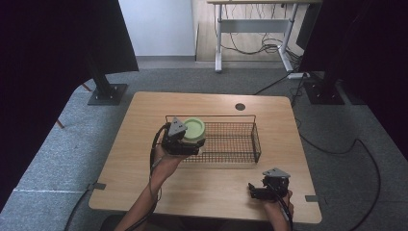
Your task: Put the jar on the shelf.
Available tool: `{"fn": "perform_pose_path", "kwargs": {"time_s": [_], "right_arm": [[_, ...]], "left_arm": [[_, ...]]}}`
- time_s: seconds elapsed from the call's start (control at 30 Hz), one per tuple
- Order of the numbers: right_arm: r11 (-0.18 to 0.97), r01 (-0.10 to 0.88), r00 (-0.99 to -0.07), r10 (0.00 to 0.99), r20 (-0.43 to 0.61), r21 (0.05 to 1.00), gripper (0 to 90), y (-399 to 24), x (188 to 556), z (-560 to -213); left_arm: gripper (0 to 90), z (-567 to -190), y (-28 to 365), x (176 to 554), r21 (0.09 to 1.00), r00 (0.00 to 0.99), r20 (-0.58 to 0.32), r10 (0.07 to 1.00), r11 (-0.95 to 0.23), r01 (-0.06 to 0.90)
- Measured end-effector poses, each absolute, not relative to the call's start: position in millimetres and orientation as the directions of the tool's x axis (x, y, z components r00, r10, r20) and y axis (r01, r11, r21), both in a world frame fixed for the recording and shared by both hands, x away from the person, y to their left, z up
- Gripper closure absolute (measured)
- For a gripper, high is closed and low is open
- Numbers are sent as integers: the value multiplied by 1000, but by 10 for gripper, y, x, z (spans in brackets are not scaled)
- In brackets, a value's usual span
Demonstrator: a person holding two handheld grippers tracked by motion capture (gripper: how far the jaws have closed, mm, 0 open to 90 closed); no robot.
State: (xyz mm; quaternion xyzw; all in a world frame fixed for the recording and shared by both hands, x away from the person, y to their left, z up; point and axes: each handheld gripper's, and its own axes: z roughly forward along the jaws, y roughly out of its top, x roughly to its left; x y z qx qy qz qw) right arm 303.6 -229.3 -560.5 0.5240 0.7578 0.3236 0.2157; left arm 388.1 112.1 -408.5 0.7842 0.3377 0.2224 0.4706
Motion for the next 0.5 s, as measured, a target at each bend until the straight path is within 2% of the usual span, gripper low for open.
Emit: {"fn": "perform_pose_path", "kwargs": {"time_s": [0.5], "right_arm": [[242, 654, -359, 933, 13, 717, 12, -2287, 3039, -5606]], "left_arm": [[119, -4169, 1030, 4074, 888, 644, 26, 765, -314, 337]]}}
